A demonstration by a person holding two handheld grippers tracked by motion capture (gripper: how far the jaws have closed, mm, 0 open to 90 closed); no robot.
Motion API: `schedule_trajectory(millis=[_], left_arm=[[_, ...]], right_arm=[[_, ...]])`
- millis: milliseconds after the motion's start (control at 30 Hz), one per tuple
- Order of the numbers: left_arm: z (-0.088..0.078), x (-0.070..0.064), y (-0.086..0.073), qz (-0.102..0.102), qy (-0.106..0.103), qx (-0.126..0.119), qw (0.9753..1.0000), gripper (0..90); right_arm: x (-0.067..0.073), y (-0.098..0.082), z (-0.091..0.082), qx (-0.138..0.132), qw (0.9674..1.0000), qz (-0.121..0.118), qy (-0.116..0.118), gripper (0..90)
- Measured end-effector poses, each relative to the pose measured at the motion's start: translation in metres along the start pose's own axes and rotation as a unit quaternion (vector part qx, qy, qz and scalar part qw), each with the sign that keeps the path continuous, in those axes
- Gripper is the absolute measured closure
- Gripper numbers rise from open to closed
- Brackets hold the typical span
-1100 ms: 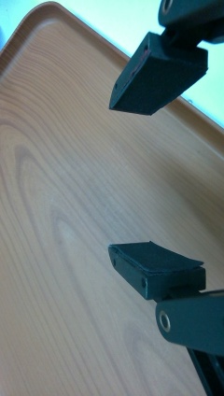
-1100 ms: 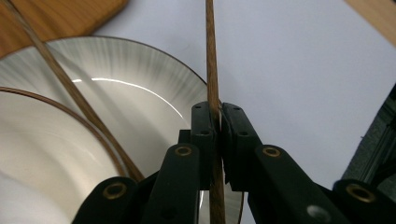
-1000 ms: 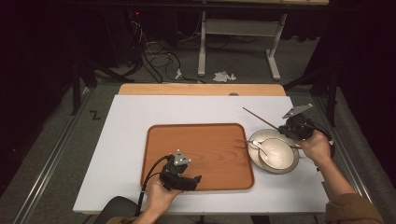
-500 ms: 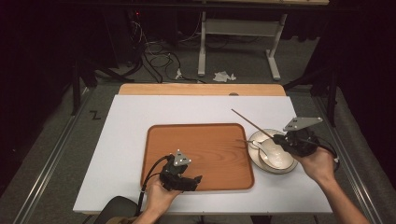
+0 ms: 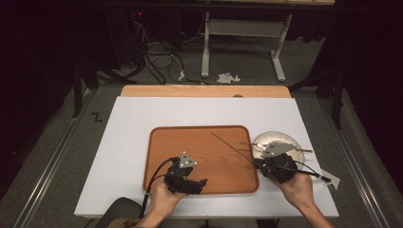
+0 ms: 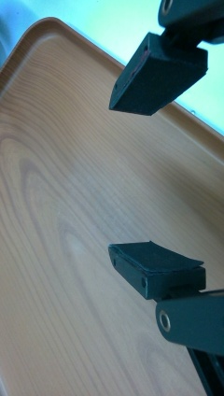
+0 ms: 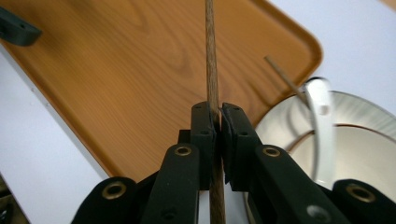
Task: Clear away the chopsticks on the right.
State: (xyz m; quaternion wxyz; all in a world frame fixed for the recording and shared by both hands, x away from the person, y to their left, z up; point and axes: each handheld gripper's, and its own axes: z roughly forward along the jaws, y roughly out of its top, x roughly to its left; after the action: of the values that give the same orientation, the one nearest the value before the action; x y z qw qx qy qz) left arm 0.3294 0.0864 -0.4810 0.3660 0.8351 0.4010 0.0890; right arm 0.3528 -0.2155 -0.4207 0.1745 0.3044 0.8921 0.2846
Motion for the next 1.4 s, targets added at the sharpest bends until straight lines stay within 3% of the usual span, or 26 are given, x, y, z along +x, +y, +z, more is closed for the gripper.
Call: schedule_trajectory(millis=[167,200,567,967,1100,1267,1400], left_arm=[[-0.001,0.000,0.000,-0.001,-0.001,-0.002,1.0000,26.0],[-0.002,0.000,0.000,0.000,-0.001,-0.002,1.0000,26.0],[0.000,0.000,0.000,0.001,0.000,0.001,1.0000,26.1],[0.001,-0.002,0.000,0.005,0.000,0.007,1.0000,26.0],[0.002,-0.002,0.000,0.006,0.001,0.007,1.0000,26.1],[0.001,-0.002,0.000,0.006,0.001,0.007,1.0000,26.1],[0.002,-0.003,0.000,0.007,0.000,0.008,0.9999,26.1]], right_arm=[[0.008,0.000,0.020,0.021,0.9998,-0.002,-0.005,85.1],[0.013,-0.001,0.032,0.032,0.9994,0.000,-0.009,85.1],[0.018,0.000,0.067,0.054,0.9983,0.019,0.008,84.7],[0.021,-0.006,0.079,0.076,0.9970,0.015,0.003,83.5],[0.019,-0.007,0.078,0.078,0.9969,0.014,-0.004,80.1],[0.010,-0.011,0.076,0.080,0.9960,0.036,-0.015,80.6],[0.009,-0.012,0.076,0.081,0.9960,0.031,-0.023,80.5]])
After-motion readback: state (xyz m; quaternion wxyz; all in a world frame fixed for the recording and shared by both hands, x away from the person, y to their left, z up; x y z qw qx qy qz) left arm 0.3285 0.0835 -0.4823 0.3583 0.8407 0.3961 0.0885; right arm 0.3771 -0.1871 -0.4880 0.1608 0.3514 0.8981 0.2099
